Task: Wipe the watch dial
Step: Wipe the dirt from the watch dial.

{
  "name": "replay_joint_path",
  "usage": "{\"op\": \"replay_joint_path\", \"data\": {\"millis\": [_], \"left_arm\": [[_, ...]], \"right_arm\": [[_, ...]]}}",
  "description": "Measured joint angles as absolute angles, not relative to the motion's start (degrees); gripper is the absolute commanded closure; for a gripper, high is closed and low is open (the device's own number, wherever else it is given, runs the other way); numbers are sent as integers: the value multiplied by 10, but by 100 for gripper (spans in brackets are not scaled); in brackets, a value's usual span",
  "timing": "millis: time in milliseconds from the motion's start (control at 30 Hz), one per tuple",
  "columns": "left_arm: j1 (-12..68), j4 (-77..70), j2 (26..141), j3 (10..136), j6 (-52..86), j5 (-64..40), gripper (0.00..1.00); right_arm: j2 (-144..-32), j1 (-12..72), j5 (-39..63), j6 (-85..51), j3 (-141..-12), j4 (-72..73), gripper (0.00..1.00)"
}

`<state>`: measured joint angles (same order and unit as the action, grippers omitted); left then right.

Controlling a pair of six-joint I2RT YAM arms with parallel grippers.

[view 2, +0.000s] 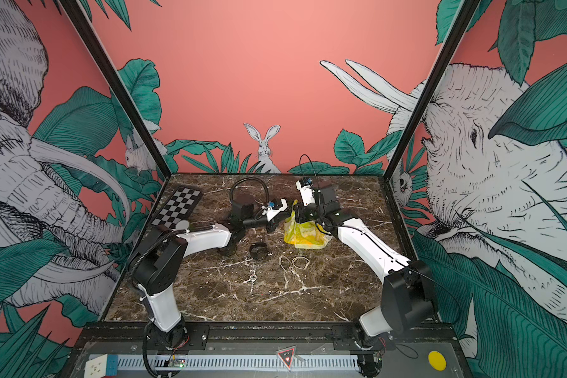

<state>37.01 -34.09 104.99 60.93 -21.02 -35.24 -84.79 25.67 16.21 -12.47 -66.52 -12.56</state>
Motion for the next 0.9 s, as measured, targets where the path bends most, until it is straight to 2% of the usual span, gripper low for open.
{"op": "replay_joint_path", "data": {"millis": [433,900], "left_arm": [[371,-339,1045,595,-217,-356,100],[371,-316,1012,596,-226,-376,100]], "right_arm": [[-846,258,125,-113,-675,-181,100],[-779,257,192,-123,-665,-163,100]]}}
